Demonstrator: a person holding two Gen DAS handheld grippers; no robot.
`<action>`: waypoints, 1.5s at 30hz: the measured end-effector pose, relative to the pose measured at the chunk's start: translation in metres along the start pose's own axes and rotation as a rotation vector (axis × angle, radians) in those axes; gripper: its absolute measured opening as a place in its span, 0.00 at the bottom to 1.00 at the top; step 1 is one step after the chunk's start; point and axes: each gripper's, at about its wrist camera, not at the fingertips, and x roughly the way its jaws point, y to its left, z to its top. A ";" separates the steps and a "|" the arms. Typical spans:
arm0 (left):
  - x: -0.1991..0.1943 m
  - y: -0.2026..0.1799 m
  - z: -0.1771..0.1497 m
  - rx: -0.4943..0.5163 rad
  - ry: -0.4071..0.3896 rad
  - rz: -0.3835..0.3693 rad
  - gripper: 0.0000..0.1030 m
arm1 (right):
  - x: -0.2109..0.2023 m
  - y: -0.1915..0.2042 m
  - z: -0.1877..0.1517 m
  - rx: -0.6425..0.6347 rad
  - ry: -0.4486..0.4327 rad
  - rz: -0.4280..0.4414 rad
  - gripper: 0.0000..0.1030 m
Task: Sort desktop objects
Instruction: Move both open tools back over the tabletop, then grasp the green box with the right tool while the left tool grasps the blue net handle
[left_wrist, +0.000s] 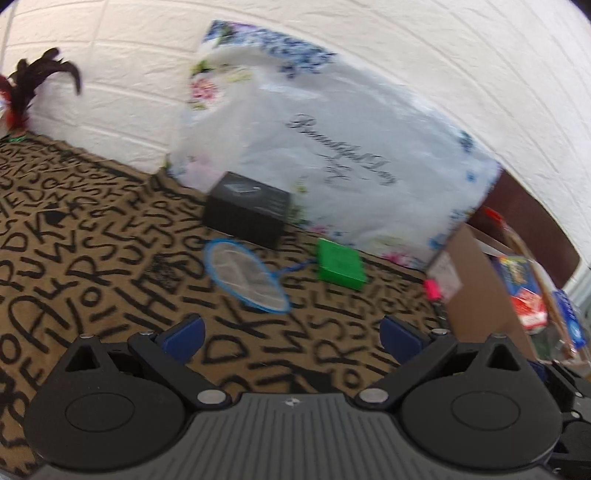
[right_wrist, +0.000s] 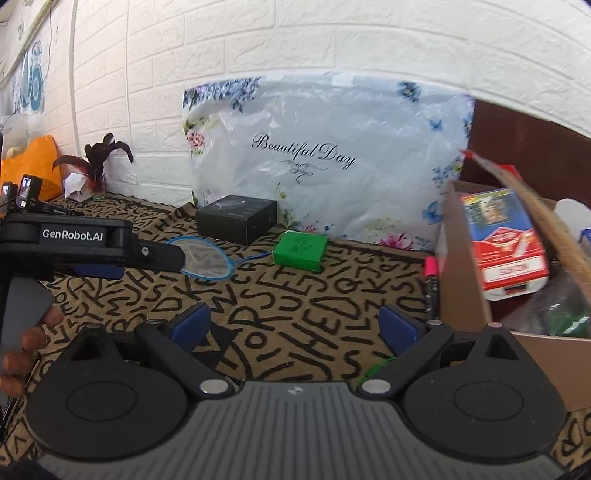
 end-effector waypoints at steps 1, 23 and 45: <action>0.006 0.006 0.003 -0.007 0.004 0.012 0.99 | 0.007 0.002 0.001 0.010 0.004 -0.002 0.93; 0.110 0.055 0.037 -0.072 0.109 -0.046 0.21 | 0.172 -0.004 0.039 0.093 0.070 -0.072 0.92; 0.056 0.030 0.045 -0.099 0.032 -0.168 0.00 | 0.143 -0.008 0.031 0.099 0.056 -0.053 0.59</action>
